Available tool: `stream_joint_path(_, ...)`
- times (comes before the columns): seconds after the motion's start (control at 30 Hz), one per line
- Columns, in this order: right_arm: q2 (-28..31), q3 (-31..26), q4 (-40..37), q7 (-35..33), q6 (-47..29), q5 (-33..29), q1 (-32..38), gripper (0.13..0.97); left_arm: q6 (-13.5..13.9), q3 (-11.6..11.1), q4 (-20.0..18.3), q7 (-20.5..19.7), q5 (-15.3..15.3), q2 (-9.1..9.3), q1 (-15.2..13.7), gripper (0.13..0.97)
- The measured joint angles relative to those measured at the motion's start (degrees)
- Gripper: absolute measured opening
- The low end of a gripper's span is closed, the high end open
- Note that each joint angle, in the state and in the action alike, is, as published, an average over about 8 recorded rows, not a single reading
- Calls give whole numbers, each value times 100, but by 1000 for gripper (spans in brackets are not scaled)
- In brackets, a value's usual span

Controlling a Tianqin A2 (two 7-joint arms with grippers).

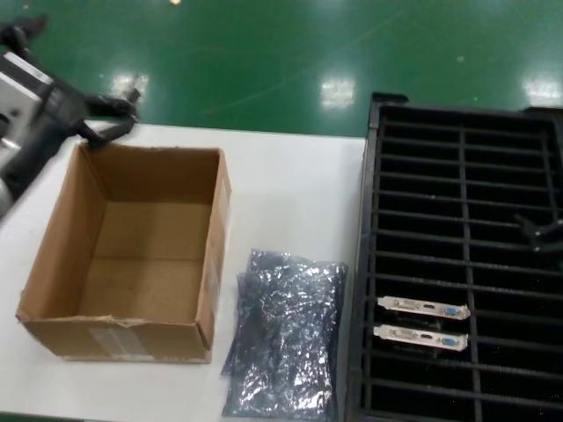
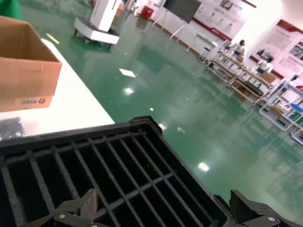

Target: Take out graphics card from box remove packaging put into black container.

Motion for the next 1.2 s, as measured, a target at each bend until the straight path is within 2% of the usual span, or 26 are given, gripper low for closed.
stream_joint_path(0.07, -26, 1, 7, -19, 46, 32, -33, 966, -124, -1, -2, 105, -45, -5, 61, 655)
stream_joint_path(0.23, -137, 3, 36, -100, 236, 167, -170, 966, -312, 87, 118, 241, -392, 1, 173, 775)
stream_joint_path(0.53, -399, 9, 105, -292, 689, 489, -497, 966, -874, 258, 352, 692, -1137, 7, 500, 901)
stream_joint_path(0.83, -671, 16, 176, -490, 1159, 822, -838, 966, -1464, 434, 593, 1163, -1910, 12, 845, 961)
stream_joint_path(1.2, -1005, 24, 264, -732, 1736, 1231, -1252, 966, -2186, 649, 889, 1740, -2856, 19, 1264, 966)
